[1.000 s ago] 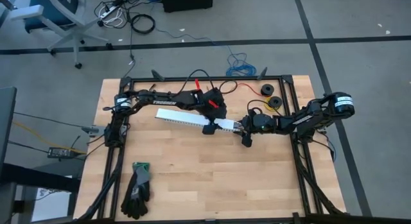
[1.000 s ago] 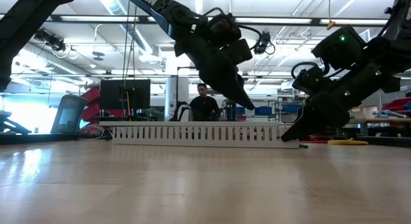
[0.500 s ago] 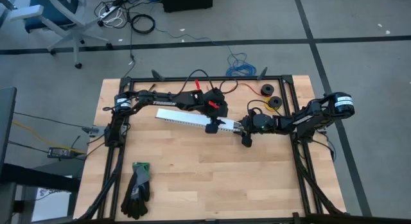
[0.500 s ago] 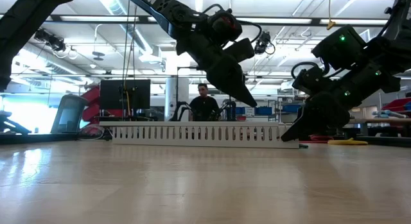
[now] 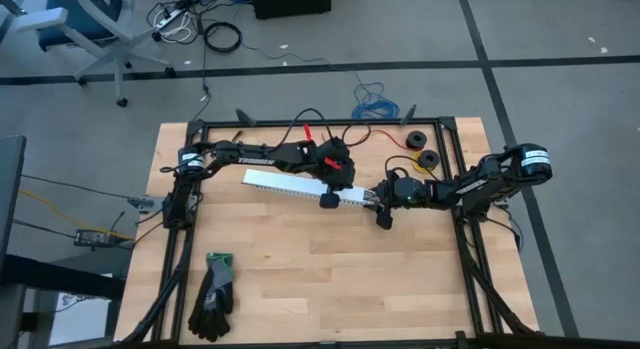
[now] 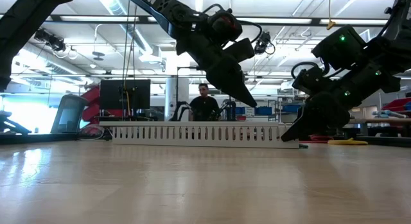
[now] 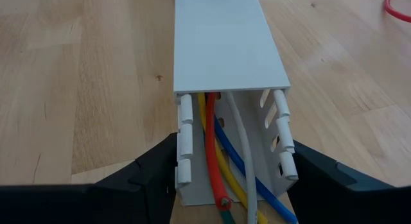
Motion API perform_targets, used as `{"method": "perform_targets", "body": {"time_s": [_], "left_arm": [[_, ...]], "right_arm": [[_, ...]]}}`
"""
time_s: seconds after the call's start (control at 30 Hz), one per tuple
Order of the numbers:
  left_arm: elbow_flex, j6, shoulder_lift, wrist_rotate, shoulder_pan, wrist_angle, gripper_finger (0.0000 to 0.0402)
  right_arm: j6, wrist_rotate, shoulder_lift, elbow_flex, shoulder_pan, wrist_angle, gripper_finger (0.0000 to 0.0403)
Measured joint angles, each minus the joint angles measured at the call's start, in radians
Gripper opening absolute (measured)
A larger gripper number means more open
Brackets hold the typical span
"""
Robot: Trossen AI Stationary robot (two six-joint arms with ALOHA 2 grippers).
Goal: Ziptie cables
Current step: Close the cable duct
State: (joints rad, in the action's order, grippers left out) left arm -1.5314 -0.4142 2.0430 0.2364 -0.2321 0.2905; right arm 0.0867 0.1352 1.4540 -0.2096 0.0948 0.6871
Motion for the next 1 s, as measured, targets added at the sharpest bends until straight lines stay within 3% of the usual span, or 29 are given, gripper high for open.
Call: {"method": "perform_targets", "body": {"time_s": [0.6,1.0], "left_arm": [[0.0,0.034,0.07,0.004,0.012,-0.023,0.0002],[0.0,0.039,0.099,0.028,0.017,-0.126,0.0002]], "right_arm": [[0.0,0.001,0.0,0.001,0.0,0.007,0.0234],[0.0,0.0,0.0,0.002,0.0,0.012,0.0234]]}}
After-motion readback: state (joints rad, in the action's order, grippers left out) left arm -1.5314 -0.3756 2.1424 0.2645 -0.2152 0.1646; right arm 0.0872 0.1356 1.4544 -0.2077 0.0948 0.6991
